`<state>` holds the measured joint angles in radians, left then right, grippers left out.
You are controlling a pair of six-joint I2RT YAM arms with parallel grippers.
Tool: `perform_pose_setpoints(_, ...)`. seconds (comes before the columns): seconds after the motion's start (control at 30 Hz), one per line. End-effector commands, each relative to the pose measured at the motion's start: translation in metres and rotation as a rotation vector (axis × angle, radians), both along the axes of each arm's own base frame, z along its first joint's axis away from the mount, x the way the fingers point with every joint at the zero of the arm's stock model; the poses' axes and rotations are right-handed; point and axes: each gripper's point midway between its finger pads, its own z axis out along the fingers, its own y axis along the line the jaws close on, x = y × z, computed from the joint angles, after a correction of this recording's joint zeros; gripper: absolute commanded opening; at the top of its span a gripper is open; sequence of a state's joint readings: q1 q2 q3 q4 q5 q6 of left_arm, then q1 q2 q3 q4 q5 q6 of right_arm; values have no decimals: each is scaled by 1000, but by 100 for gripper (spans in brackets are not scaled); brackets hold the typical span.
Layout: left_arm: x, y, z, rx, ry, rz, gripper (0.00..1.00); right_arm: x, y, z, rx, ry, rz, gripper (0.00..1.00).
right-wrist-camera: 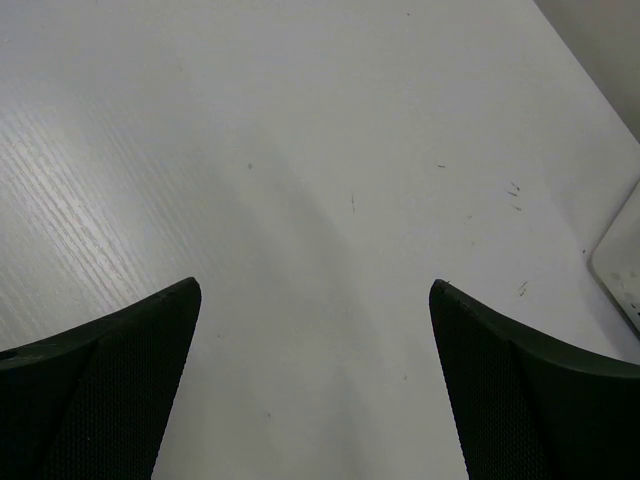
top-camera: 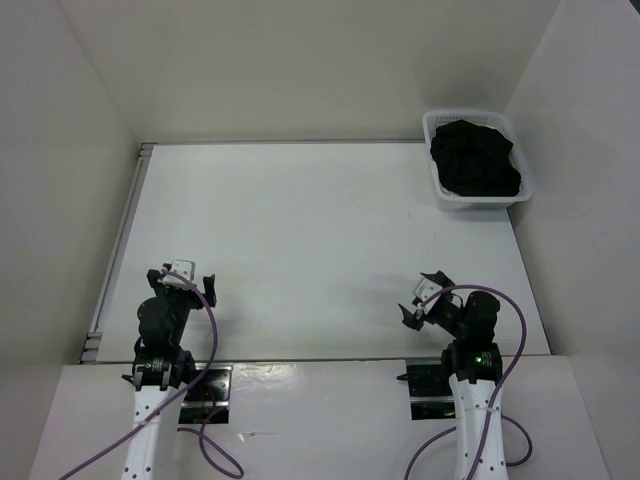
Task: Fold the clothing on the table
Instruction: Grab the skirt from the pile
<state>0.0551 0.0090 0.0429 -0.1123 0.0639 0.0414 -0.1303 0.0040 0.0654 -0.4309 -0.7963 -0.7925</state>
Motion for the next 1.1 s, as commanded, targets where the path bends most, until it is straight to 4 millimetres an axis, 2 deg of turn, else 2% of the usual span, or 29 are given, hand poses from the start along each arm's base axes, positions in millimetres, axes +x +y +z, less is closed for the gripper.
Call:
perform_pose_setpoints(0.0,2,-1,13,-18,-106,5,100,3,3,31,9,-125,8,99)
perform_pose_setpoints(0.4,2,-1,13,-18,-106,5,100,4,3,33,14,-129,6,99)
perform_pose_setpoints(0.43,2,-1,13,-18,-106,5,100,6,2,37,41,-130,-10,99)
perform_pose_setpoints(0.5,2,-1,13,-18,-106,5,100,12,-9,62,110,-150,-110,99)
perform_pose_setpoints(0.53,2,-1,13,-18,-106,5,100,14,-14,89,173,-190,-167,99)
perform_pose_setpoints(0.6,2,-1,13,-18,-106,5,100,12,-17,120,230,-250,-201,99)
perform_pose_setpoints(0.63,2,-1,13,-18,-106,5,100,10,-18,144,250,-317,-208,99)
perform_pose_setpoints(0.67,2,-1,13,-18,-106,5,100,4,-21,174,250,-402,-221,99)
perform_pose_setpoints(0.73,2,-1,13,-18,-106,5,100,-1,-41,215,326,-515,-343,99)
perform_pose_setpoints(0.77,2,-1,13,-18,-106,5,100,-13,-47,251,405,-601,-377,99)
perform_pose_setpoints(0.8,2,-1,13,-18,-106,5,100,-19,-66,267,459,-652,-478,99)
perform_pose_setpoints(0.83,2,-1,13,-18,-106,5,100,-20,-72,275,486,-658,-515,99)
perform_pose_setpoints(0.87,2,-1,13,-18,-106,5,100,-29,-76,293,519,-680,-537,99)
perform_pose_setpoints(0.93,2,-1,13,-18,-106,5,100,-12,-87,280,542,-550,-627,99)
perform_pose_setpoints(1.07,2,-1,13,-18,-106,5,100,7,-92,282,593,-382,-691,99)
